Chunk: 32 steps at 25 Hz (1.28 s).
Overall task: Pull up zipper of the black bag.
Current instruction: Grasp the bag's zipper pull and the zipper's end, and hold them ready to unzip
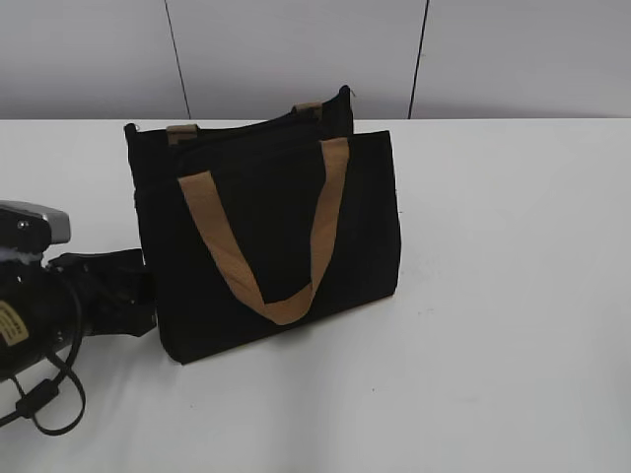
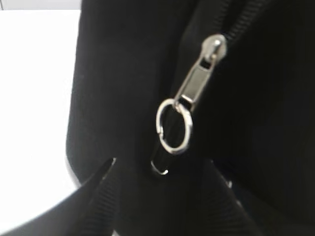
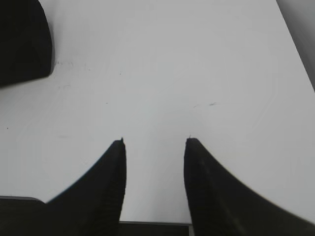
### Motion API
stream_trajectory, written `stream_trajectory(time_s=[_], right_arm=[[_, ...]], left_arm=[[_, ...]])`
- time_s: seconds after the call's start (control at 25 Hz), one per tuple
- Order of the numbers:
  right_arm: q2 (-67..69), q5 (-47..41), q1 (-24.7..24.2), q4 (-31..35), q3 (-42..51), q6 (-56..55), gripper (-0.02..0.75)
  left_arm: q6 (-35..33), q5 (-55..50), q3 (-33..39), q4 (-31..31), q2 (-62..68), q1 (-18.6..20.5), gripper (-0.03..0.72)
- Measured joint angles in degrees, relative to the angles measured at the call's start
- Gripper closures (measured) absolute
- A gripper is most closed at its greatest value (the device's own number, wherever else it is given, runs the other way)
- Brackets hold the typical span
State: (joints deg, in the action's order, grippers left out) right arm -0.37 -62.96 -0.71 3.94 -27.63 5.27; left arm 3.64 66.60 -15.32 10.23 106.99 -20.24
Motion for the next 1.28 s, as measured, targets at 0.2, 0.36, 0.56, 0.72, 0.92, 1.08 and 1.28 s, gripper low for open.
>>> stream_trajectory(time_s=[0.2, 0.36, 0.56, 0.72, 0.92, 1.08, 1.28], right_arm=[[0.0, 0.0, 0.0, 0.0, 0.0, 0.0, 0.428], [0.0, 0.0, 0.0, 0.0, 0.0, 0.0, 0.428], [0.0, 0.0, 0.0, 0.0, 0.0, 0.0, 0.428], [0.0, 0.0, 0.0, 0.0, 0.0, 0.0, 0.428], [0.0, 0.0, 0.0, 0.0, 0.0, 0.0, 0.428], [0.0, 0.0, 0.0, 0.0, 0.0, 0.0, 0.428], [0.0, 0.0, 0.0, 0.0, 0.0, 0.0, 0.428]], left_arm=[[0.0, 1.2, -1.7, 0.0, 0.7, 0.1, 0.306], [0.0, 1.3, -2.6, 0.0, 0.7, 0.1, 0.314], [0.0, -0.3, -2.6, 0.1, 0.7, 0.1, 0.323], [0.0, -1.3, -2.6, 0.3, 0.7, 0.1, 0.326], [0.0, -1.5, -2.6, 0.4, 0.8, 0.1, 0.346], [0.1, -1.6, -2.6, 0.4, 0.8, 0.1, 0.386], [0.2, -1.7, -2.6, 0.4, 0.8, 0.1, 0.465]])
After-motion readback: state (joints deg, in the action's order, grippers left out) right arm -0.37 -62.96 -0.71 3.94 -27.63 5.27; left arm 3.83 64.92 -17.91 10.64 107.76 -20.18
